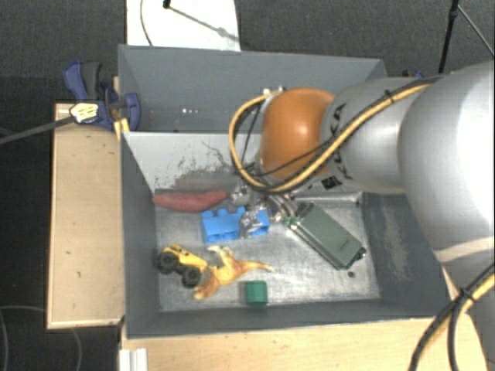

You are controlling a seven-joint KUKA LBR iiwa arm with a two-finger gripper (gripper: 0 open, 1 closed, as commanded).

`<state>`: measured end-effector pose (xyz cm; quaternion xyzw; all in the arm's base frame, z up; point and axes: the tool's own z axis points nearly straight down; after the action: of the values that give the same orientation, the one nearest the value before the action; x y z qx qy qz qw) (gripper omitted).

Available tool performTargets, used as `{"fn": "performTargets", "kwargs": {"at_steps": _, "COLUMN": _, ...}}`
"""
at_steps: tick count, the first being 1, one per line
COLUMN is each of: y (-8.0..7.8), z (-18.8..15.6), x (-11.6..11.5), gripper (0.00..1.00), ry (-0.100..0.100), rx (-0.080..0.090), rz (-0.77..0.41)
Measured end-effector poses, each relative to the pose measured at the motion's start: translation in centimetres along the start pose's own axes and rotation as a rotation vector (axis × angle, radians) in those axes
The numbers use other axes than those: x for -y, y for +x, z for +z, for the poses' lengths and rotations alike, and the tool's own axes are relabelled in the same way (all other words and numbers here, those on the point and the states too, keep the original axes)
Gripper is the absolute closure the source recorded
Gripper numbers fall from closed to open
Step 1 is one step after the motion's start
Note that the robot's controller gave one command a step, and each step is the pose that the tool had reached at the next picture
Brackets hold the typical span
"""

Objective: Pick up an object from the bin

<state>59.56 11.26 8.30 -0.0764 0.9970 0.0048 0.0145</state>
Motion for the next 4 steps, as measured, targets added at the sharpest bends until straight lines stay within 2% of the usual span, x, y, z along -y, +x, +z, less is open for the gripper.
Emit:
{"fn": "performTargets", "kwargs": {"at_steps": 2, "y": 0.0, "z": 0.0, "x": 0.0, "gripper": 1.0, "ry": 0.0, "rx": 0.0, "rz": 0.003}}
{"fn": "performTargets", "kwargs": {"at_steps": 3, "y": -0.5, "z": -15.2, "x": -1.8, "gripper": 1.0, "ry": 0.006, "rx": -0.022, "rz": -0.037}}
{"fn": "performTargets", "kwargs": {"at_steps": 4, "y": -0.4, "z": -15.0, "x": -1.7, "gripper": 0.0, "ry": 0.006, "rx": -0.026, "rz": -0.036}}
